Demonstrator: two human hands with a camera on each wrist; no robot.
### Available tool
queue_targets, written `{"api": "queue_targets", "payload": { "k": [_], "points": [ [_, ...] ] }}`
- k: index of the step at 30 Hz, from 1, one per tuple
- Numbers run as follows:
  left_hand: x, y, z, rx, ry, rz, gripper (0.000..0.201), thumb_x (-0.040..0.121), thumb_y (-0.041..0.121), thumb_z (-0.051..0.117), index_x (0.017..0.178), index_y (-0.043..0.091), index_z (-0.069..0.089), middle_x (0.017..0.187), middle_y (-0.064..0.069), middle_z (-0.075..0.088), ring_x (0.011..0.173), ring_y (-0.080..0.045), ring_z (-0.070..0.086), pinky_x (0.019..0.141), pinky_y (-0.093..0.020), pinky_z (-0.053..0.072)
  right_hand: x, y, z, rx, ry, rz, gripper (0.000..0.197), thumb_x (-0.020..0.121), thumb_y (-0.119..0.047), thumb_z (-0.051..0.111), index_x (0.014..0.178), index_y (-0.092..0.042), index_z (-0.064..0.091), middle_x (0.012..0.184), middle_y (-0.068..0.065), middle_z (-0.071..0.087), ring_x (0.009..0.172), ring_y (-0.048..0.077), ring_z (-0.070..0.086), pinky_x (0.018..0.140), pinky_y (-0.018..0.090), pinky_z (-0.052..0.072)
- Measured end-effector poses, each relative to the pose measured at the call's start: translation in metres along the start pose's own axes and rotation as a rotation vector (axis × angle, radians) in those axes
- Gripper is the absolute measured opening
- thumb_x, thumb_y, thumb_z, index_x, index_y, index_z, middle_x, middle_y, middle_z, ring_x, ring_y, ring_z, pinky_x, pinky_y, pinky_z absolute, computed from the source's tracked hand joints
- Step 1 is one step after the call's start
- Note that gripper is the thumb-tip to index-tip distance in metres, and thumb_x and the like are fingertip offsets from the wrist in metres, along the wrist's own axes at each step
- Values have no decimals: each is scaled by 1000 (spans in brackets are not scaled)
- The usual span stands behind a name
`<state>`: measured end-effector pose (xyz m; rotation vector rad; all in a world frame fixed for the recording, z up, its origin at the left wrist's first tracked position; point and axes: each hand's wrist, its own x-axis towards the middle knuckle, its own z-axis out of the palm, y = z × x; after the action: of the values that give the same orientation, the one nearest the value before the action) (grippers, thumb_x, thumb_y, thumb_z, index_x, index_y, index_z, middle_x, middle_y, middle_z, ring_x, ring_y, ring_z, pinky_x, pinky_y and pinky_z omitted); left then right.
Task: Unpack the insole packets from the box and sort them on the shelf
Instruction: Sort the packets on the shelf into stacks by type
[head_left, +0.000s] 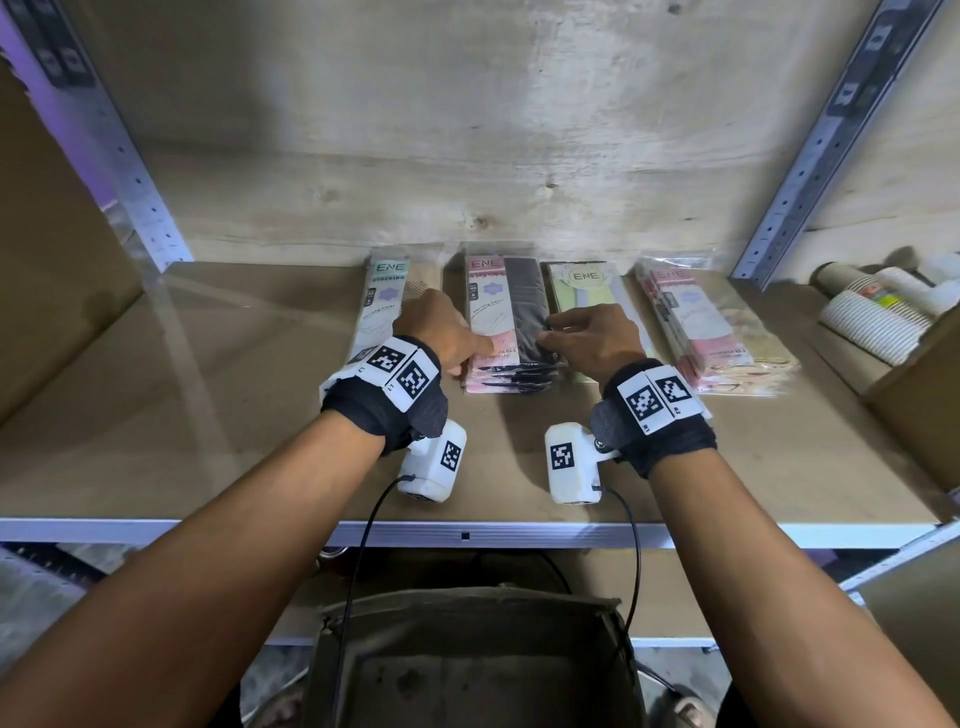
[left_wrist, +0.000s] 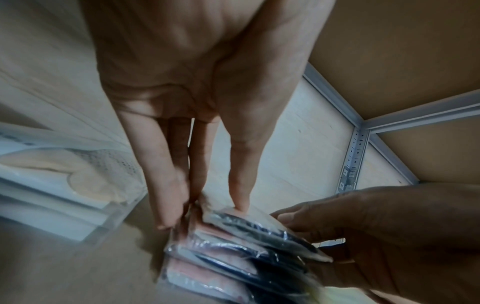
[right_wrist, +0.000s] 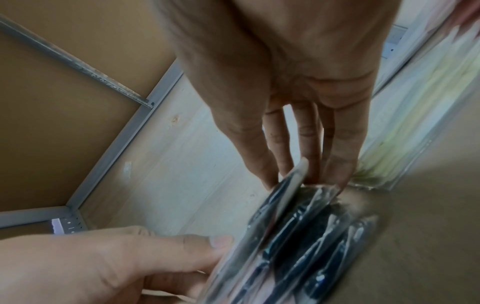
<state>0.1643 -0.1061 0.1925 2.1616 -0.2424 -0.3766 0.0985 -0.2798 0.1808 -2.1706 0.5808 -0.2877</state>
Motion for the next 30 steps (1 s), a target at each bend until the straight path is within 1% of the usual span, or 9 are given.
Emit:
{"api": "queue_targets", "payload": {
  "k": [6,8,9,11,14,18,22,27,30],
  "points": [
    [-2,3,1,100,28,-3,44,74,25,85,106,-1,69,107,-13,73,79,-26,74,75,-38,62,-1,-5,2,-18,12,6,42,80,-34,78,117,-14,72,120,3,71,111,18,64,92,20,47],
    [-2,4,1,107,18,-9,41,76,25,83,106,0,70,107,-13,73,79,-24,74,73,-37,63,-3,-7,4,-18,11,3,45,80,-39,77,116,-13,72,120,4,71,109,20,65,96,25,50],
    [-2,4,2,110,13,-12,40,77,25,82,106,1,70,107,-12,73,79,-24,74,73,-36,63,-3,-8,4,-8,7,3,47,80,-42,77,115,-12,72,118,5,71,108,22,66,97,30,52],
    [-1,4,2,115,8,-12,39,78,26,81,106,0,70,107,-13,73,80,-24,74,73,-36,63,-4,-9,5,14,-2,11,50,80,-45,77,115,-10,72,117,7,72,106,25,67,95,37,55],
    [0,4,2,101,-10,-13,39,79,23,81,107,-1,69,110,-13,72,84,-25,74,73,-37,63,-5,-9,7,5,-3,27,53,80,-43,77,121,-11,69,120,8,70,109,26,66,95,40,55],
    [2,3,1,79,-25,-25,40,79,19,81,110,-2,68,113,-14,71,87,-27,73,74,-38,63,-6,-9,8,-13,15,15,44,81,-34,77,118,-10,71,117,9,71,107,26,67,93,40,56],
    [5,2,0,68,-35,-30,41,79,18,80,111,-4,67,111,-16,72,85,-28,74,78,-41,62,-6,-7,8,-45,32,5,43,82,-29,77,120,-11,70,118,7,72,113,22,64,100,35,52],
    [4,2,1,87,-10,-22,42,79,20,80,112,-2,67,112,-15,71,86,-28,74,77,-40,62,-7,-7,6,-54,21,-9,44,81,-32,77,119,-11,71,118,6,72,113,21,64,99,30,51],
    [3,3,-2,127,20,-4,42,79,28,80,109,1,68,106,-13,73,81,-25,74,77,-38,62,-11,-11,3,-49,10,-15,52,81,-44,75,121,-12,69,116,5,72,110,21,65,99,29,50]
  ]
}}
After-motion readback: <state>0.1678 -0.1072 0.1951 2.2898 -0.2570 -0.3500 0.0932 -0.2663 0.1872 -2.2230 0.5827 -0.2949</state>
